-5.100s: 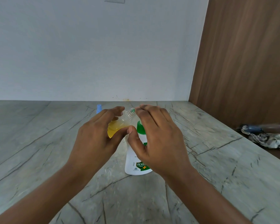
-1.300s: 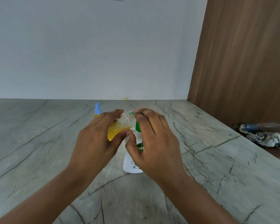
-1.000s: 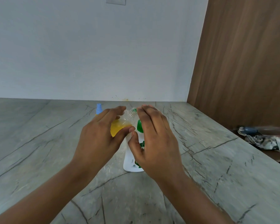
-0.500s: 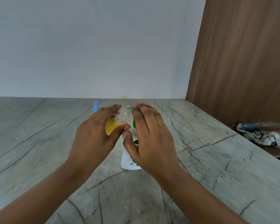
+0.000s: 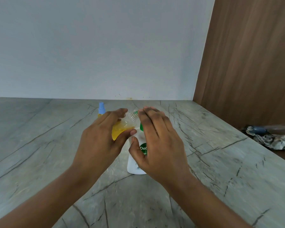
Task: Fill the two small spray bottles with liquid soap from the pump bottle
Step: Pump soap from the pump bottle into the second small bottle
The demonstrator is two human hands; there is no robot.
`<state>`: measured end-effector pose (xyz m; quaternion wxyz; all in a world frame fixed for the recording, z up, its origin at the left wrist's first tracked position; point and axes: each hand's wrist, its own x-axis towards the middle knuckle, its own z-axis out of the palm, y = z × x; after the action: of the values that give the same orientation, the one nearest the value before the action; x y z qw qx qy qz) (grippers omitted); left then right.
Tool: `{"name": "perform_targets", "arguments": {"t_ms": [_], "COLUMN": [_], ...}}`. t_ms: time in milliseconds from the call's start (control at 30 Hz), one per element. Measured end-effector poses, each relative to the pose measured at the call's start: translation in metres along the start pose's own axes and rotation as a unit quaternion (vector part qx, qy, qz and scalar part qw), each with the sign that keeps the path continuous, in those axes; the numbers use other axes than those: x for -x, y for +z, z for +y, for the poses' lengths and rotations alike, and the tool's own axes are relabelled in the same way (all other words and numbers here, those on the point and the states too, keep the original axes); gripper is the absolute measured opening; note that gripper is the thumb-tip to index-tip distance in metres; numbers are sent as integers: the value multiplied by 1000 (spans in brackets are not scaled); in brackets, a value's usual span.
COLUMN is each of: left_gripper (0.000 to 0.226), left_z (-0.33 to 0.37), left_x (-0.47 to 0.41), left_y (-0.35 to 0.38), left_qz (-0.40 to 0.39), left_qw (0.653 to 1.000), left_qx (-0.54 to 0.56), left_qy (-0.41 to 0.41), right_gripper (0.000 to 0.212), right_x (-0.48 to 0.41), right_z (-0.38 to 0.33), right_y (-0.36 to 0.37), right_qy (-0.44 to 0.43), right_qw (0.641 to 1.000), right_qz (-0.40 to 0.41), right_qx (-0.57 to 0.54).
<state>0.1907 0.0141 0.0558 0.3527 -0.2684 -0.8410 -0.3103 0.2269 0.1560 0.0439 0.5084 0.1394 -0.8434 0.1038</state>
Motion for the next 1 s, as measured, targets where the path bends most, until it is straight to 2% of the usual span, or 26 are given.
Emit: {"name": "perform_targets", "arguments": {"t_ms": [100, 1000], "left_gripper": [51, 49], "left_z": [3, -1], "left_x": [-4, 1], "left_y": [-2, 2], "left_qz": [6, 2], "left_qw": [1000, 1000], "left_qx": [4, -9], "left_qy": [2, 6], "right_gripper": [43, 40], "right_x": [-6, -1], "right_z": [0, 0], "right_y": [-4, 1], "right_qy": [5, -4], "right_qw": [1000, 1000], "right_qz": [22, 21], "right_qx": [-5, 11]}}
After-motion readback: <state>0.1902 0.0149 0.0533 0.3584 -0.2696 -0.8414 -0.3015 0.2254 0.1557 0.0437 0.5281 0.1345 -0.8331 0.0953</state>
